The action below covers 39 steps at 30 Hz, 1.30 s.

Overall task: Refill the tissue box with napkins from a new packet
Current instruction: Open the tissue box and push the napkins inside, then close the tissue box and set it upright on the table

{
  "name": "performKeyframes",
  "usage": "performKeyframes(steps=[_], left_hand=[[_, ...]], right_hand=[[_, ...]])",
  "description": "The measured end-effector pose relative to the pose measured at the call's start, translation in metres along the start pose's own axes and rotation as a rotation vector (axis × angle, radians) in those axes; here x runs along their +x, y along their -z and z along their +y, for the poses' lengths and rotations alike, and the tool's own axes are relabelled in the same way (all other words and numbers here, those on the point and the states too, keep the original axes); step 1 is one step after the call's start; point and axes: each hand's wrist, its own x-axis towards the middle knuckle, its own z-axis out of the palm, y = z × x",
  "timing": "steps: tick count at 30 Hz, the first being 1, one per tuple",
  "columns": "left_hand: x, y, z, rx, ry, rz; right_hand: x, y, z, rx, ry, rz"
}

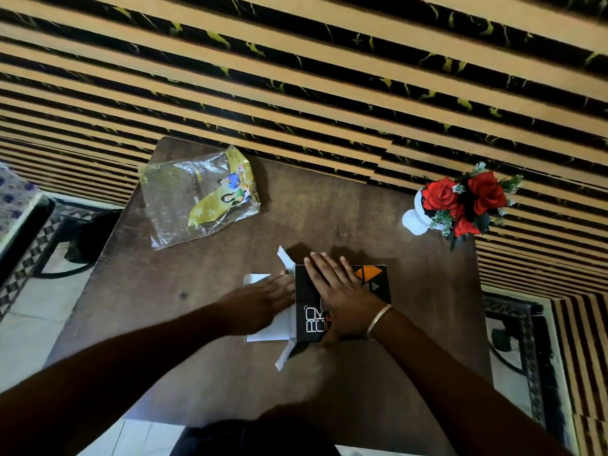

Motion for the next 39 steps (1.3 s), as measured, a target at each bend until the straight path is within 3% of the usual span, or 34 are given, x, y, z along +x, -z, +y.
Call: performKeyframes(steps=[7, 12, 14, 17, 21, 25, 28, 33, 39], left_hand=[[-0.045, -0.015, -0.004, -0.252, 0.436, -0.003], [-0.043, -0.012, 0.032, -0.579, 0.987, 0.294], [-0.043, -0.015, 0.042, -0.761, 1.056, 0.330], [-0.042, -0.021, 0.051, -0.839, 1.144, 0.298], [-0.035, -0.016, 0.055, -0.895, 1.199, 0.412], [-0.018, -0.003, 0.068, -1.260, 1.192, 0.605], [-0.008, -0.003, 0.076, -1.358, 1.126, 0.612], [0.005, -0.002, 0.085, -1.319, 1.044, 0.585], [0.017, -0.003, 0.086, -1.276, 1.050, 0.616]], right_hand=[[0.014, 0.001, -0.031, 0.027, 0.051, 0.046], [0.018, -0.010, -0.040, 0.049, 0.018, 0.168], [0.019, -0.014, -0.041, 0.048, 0.005, 0.205], [0.021, -0.018, -0.041, 0.038, 0.002, 0.248], [0.021, -0.024, -0.044, 0.043, 0.013, 0.319], [0.022, -0.031, -0.043, 0.083, -0.006, 0.374], [0.018, -0.032, -0.040, 0.188, -0.027, 0.433], [0.004, -0.031, -0.014, 0.313, -0.406, 0.582], [-0.020, -0.053, 0.014, 0.421, -0.818, 0.584]])
